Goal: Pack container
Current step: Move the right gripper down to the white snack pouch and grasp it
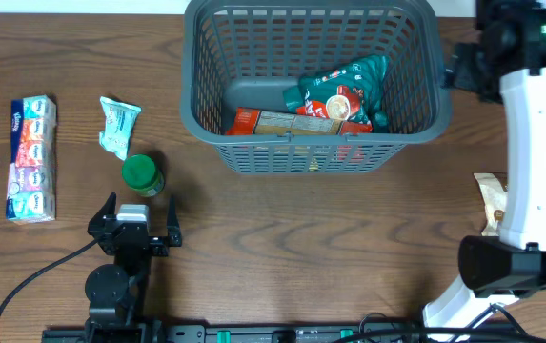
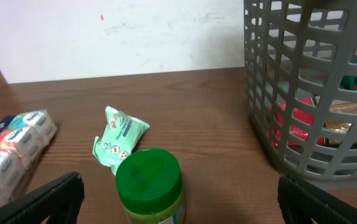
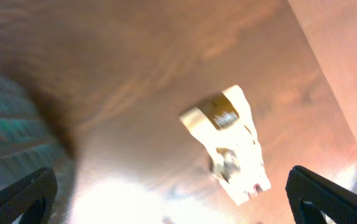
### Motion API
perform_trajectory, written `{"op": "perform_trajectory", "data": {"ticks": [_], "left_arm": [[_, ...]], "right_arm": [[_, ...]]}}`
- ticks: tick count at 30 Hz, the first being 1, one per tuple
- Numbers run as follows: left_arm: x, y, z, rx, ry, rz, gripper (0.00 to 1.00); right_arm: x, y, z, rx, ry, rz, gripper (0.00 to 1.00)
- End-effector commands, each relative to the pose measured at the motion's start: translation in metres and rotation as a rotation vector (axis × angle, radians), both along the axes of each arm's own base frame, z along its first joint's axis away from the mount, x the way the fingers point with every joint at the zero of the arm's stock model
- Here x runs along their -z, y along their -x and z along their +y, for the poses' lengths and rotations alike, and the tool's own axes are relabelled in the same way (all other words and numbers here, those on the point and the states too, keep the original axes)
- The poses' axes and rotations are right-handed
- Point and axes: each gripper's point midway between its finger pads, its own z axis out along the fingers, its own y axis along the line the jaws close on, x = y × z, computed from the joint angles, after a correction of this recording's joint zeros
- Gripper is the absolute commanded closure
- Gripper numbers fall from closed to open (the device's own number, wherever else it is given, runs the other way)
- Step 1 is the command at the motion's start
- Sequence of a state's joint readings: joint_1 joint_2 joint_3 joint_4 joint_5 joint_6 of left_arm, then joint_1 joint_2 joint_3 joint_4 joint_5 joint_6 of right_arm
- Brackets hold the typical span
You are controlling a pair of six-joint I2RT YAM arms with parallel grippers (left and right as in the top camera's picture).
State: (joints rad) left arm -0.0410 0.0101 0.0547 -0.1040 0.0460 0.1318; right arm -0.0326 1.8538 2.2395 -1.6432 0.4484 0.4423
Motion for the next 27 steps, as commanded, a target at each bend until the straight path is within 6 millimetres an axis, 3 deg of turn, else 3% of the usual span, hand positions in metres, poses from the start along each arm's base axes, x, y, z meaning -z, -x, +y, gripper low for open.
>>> {"op": "perform_trajectory", "data": {"ticks": [1, 6, 13, 19, 27], "left_arm": [[0.014, 0.000, 0.000, 0.000, -0.008, 0.031, 0.01], [0.014, 0.000, 0.000, 0.000, -0.008, 0.031, 0.01], [0.014, 0.000, 0.000, 0.000, -0.008, 0.031, 0.01], [0.014, 0.000, 0.000, 0.000, -0.008, 0.031, 0.01], [0.014, 0.000, 0.000, 0.000, -0.008, 0.031, 0.01]], "right_arm": [[-0.004, 0.017, -0.024, 0.130, -0.032, -0.021, 0.01], [0.001, 0.030, -0.039, 0.117, -0.077, 0.029, 0.01], [-0.007, 0.047, -0.061, 0.198, -0.076, 0.002, 0.01], [-0.001, 0.064, -0.085, 0.285, -0.087, 0.015, 0.01], [0.003, 0.106, -0.089, 0.347, -0.097, 0.046, 0.01]]}}
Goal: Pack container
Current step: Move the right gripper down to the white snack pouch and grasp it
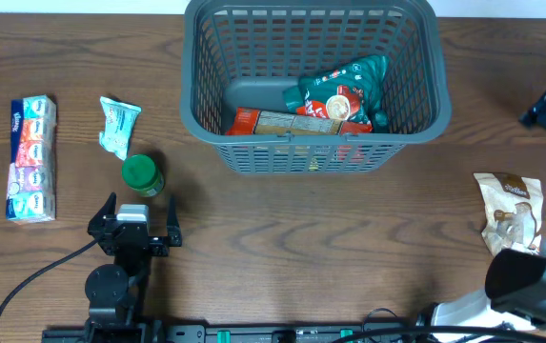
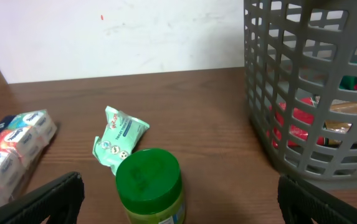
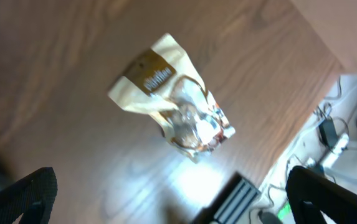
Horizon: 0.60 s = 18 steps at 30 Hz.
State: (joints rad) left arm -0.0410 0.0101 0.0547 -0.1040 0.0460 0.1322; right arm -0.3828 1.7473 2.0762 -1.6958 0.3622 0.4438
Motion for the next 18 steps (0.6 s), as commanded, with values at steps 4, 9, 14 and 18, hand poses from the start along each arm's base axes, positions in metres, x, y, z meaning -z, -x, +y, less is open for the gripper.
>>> {"op": "perform_trajectory", "data": {"ticks": [4, 9, 14, 18], "left_arm": [[0.014, 0.000, 0.000, 0.000, -0.007, 0.031, 0.01], [0.014, 0.000, 0.000, 0.000, -0.007, 0.031, 0.01], [0.014, 0.000, 0.000, 0.000, -0.007, 0.031, 0.01], [0.014, 0.000, 0.000, 0.000, -0.007, 0.031, 0.01]], "right_arm": [[-0.023, 0.046, 0.010, 0.026, 0.041, -0.063, 0.01], [-0.025, 0.082, 0.023, 0.024, 0.074, -0.098, 0.01], [-0.010, 0.109, 0.034, -0.046, 0.103, -0.114, 0.01], [0.011, 0.125, 0.037, -0.051, 0.120, -0.127, 0.01]]}}
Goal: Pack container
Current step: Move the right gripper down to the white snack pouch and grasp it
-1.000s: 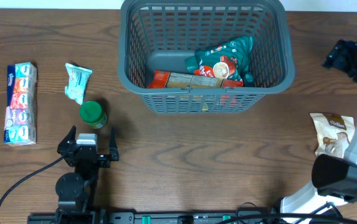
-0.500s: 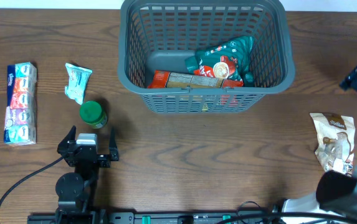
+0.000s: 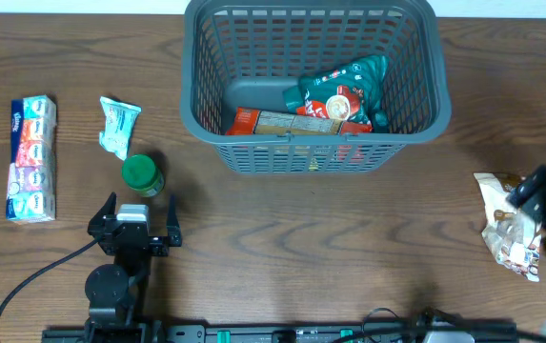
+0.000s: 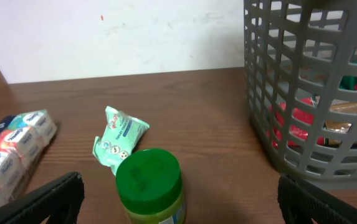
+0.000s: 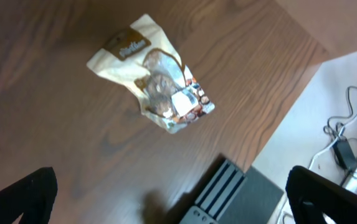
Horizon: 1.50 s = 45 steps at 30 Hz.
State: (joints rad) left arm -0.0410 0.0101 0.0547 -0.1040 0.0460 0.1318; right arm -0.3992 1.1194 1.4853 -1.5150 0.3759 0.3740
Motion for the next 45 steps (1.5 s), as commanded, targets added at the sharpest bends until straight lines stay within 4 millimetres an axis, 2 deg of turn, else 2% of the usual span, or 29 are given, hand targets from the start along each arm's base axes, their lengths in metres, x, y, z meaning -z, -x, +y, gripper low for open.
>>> {"op": "perform_trajectory", "data": {"ticks": [1, 4, 7, 11, 15, 22, 25, 30, 36, 45], "left_arm": [[0.014, 0.000, 0.000, 0.000, -0.008, 0.031, 0.01], [0.014, 0.000, 0.000, 0.000, -0.008, 0.031, 0.01], [0.014, 0.000, 0.000, 0.000, -0.008, 0.031, 0.01], [0.014, 0.000, 0.000, 0.000, -0.008, 0.031, 0.01], [0.014, 0.000, 0.000, 0.000, -0.008, 0.031, 0.01], [0.014, 0.000, 0.000, 0.000, -0.008, 0.031, 0.01], [0.014, 0.000, 0.000, 0.000, -0.008, 0.031, 0.01], [0.014, 0.000, 0.000, 0.000, -0.008, 0.031, 0.01], [0.014, 0.000, 0.000, 0.000, -0.008, 0.031, 0.01], [0.014, 0.000, 0.000, 0.000, -0.008, 0.031, 0.01]], "right_arm": [[0.020, 0.015, -0.003, -0.006, 0.017, 0.043, 0.01], [0.039, 0.016, -0.002, -0.017, -0.011, 0.060, 0.01], [0.059, 0.007, -0.002, -0.058, -0.041, 0.081, 0.01], [0.079, -0.014, -0.004, -0.142, -0.101, 0.108, 0.01], [0.109, -0.030, -0.009, -0.178, -0.225, 0.161, 0.01], [0.158, -0.043, -0.032, -0.131, -0.381, 0.216, 0.01], [0.168, -0.049, -0.046, -0.107, -0.376, 0.204, 0.01], [0.173, -0.062, -0.063, -0.117, -0.338, 0.164, 0.02], [0.174, -0.072, -0.069, -0.167, -0.317, 0.139, 0.04], [0.208, -0.067, -0.068, -0.154, -0.387, 0.228, 0.05]]}}
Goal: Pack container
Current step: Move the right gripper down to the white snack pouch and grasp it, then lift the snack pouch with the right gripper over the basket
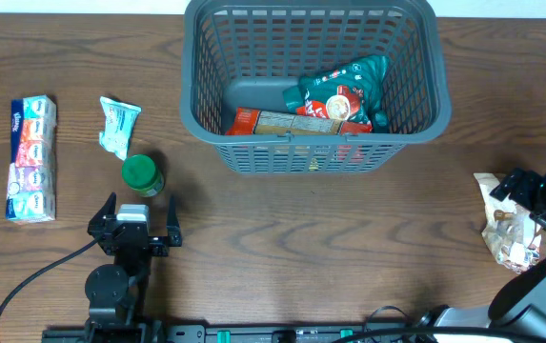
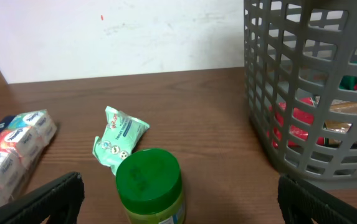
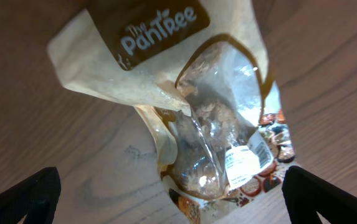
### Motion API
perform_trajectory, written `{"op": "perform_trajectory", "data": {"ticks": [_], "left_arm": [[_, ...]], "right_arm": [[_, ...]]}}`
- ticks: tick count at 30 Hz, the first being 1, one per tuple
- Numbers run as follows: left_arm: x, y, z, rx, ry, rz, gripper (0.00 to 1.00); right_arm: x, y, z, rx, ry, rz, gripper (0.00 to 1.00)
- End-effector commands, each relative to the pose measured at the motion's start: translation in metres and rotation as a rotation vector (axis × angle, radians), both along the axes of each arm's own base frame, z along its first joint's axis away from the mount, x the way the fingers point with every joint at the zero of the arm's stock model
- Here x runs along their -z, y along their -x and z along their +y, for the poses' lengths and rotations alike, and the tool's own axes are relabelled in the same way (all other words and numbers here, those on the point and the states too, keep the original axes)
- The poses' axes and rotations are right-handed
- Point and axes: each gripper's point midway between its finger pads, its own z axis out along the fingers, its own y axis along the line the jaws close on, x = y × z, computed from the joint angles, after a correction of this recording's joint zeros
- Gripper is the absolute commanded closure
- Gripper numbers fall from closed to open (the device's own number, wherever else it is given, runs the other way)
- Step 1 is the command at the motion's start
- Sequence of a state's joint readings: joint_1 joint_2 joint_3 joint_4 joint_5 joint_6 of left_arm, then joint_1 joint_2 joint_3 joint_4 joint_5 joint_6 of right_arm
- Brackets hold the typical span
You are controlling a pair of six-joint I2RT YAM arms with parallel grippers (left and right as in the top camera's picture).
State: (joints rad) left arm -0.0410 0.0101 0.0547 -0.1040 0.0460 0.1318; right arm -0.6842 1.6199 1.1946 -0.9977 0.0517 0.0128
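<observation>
The grey basket (image 1: 311, 143) at the table's back holds a teal bag (image 1: 341, 84) and a red-and-brown box (image 1: 287, 122). A cream snack bag (image 3: 184, 106) with a clear window lies flat near the right edge (image 1: 503, 224). My right gripper (image 3: 175, 199) hangs low over it, open, with one finger on each side of the bag (image 1: 532, 195). My left gripper (image 2: 178, 199) rests open at the front left (image 1: 140, 208). Just ahead of it stands a green-lidded jar (image 2: 148, 186).
A mint-green packet (image 1: 118, 127) lies behind the jar (image 1: 142, 174). A pack of tissues (image 1: 31, 158) lies at the far left. The table's right edge runs close beside the snack bag. The basket wall (image 2: 303, 93) stands to the right of my left gripper.
My right gripper has come down much closer to the snack bag, which now fills its view between the open fingers. The left arm and all the items are unmoved.
My right arm first reached beside the basket's right side, with the snack bag seen from afar. It then stood at the table's right edge over the bag, later above it with the whole bag small in view, and now hangs low over it, open.
</observation>
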Motion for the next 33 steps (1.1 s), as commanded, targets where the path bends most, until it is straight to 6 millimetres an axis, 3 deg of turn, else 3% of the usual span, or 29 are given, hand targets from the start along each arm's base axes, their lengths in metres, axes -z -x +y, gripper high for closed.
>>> {"op": "perform_trajectory", "data": {"ticks": [1, 13, 30, 32, 33], "left_arm": [[0.014, 0.000, 0.000, 0.000, -0.008, 0.031, 0.01], [0.014, 0.000, 0.000, 0.000, -0.008, 0.031, 0.01], [0.014, 0.000, 0.000, 0.000, -0.008, 0.031, 0.01], [0.014, 0.000, 0.000, 0.000, -0.008, 0.031, 0.01], [0.014, 0.000, 0.000, 0.000, -0.008, 0.031, 0.01]], "right_arm": [[0.018, 0.007, 0.000, -0.007, -0.033, 0.051, 0.04], [0.052, 0.020, -0.013, 0.055, -0.079, 0.100, 0.03], [0.090, 0.024, -0.009, 0.113, -0.068, 0.043, 0.09], [0.090, 0.024, -0.009, 0.112, -0.066, 0.040, 0.20], [0.091, 0.024, -0.009, 0.112, -0.066, 0.040, 0.34]]}}
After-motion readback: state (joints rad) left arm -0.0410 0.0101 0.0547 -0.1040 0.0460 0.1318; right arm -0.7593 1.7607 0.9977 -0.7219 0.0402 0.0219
